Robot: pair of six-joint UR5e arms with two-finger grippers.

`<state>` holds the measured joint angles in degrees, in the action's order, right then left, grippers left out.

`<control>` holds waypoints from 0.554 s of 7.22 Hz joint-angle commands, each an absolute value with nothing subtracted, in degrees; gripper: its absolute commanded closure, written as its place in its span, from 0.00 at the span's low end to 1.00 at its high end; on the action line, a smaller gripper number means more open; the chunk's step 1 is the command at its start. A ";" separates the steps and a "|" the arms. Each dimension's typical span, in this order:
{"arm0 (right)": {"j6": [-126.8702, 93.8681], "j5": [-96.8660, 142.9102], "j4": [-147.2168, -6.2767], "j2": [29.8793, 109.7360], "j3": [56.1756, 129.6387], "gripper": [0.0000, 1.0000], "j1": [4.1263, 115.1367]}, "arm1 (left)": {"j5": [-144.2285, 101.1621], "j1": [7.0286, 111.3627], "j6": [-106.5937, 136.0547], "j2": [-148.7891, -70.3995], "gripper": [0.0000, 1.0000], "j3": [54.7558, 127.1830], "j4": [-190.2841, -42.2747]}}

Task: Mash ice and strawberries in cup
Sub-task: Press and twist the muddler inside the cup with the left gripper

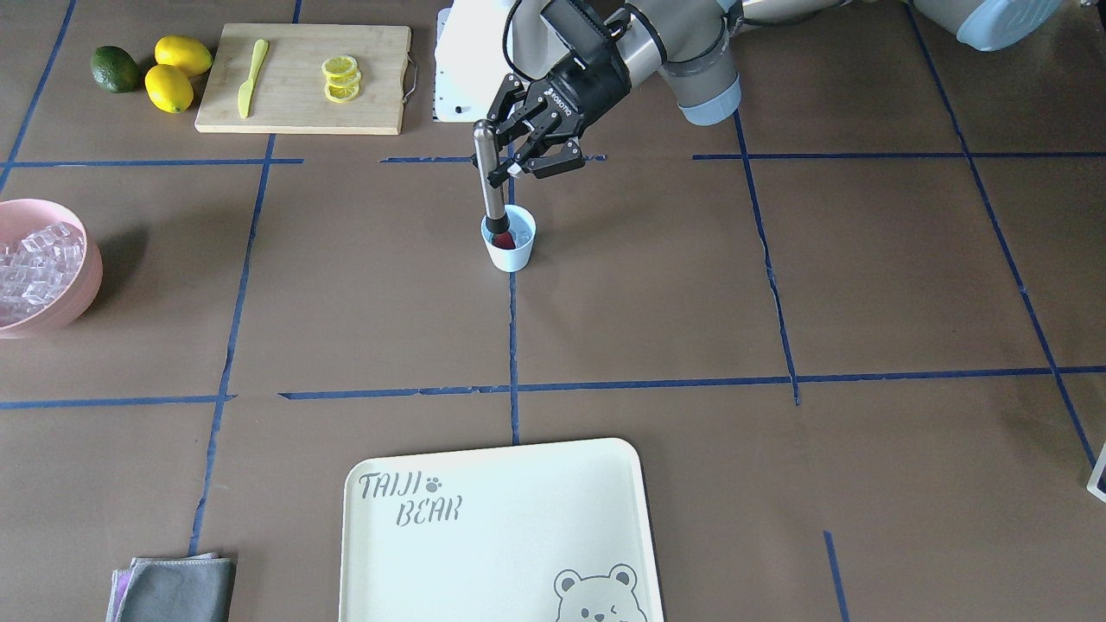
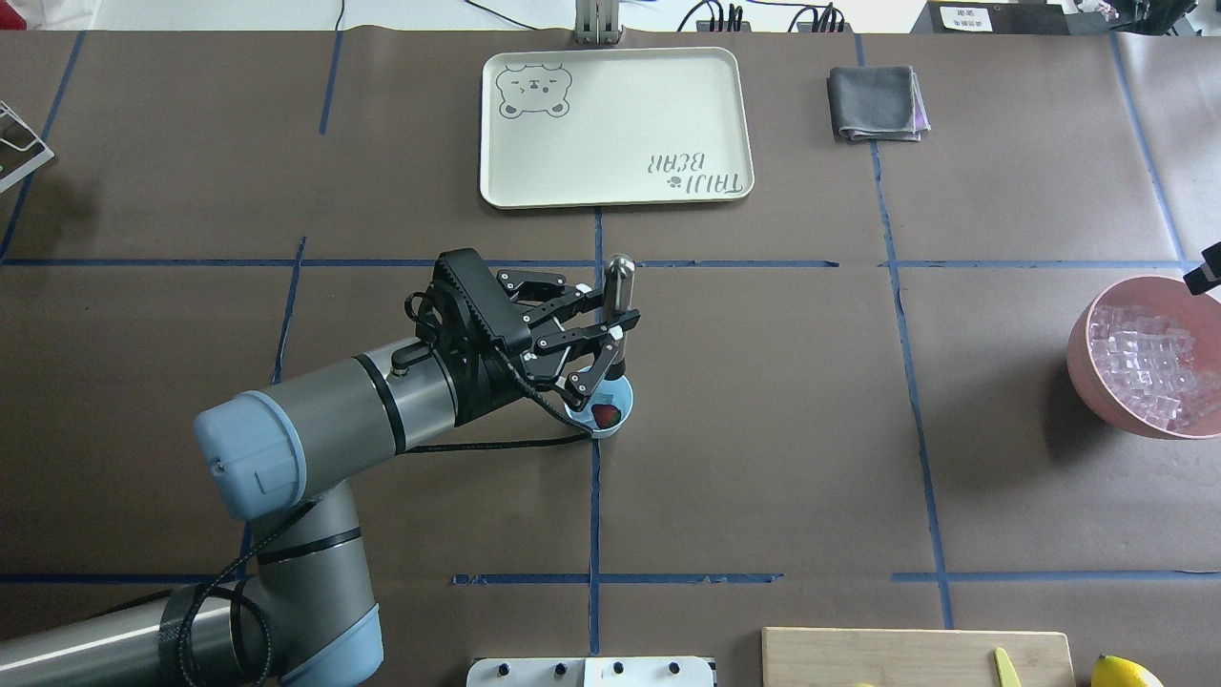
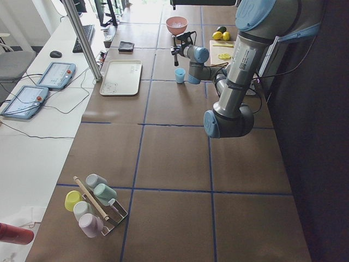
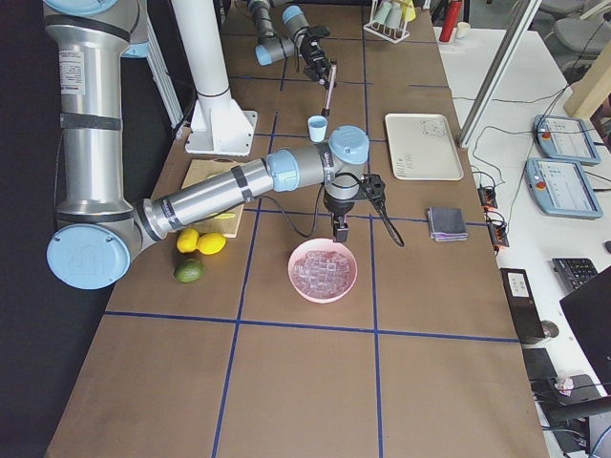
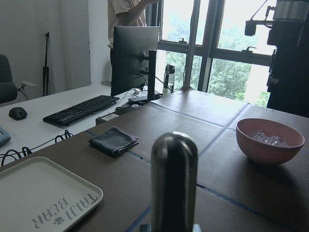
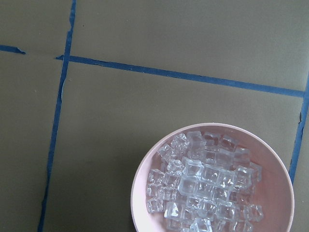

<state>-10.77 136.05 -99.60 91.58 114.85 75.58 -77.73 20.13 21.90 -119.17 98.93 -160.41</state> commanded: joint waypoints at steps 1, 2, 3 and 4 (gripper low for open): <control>-10.81 136.05 -99.67 91.58 114.87 0.00 75.59 | -76.03 18.46 19.17 -118.04 0.99 98.79 -162.16; -10.81 136.05 -99.58 91.67 114.87 0.00 75.59 | -75.42 18.28 19.07 -117.69 0.98 98.79 -162.16; -10.72 136.05 -99.58 91.67 114.87 0.00 75.59 | -74.19 17.85 19.07 -117.69 0.98 98.70 -162.16; -10.72 136.14 -99.58 91.67 115.05 0.00 75.59 | -73.22 17.15 19.07 -117.69 0.98 98.09 -162.25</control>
<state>-10.76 136.08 -99.59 91.65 114.93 75.59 -74.42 17.85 19.13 -117.75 98.56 -162.15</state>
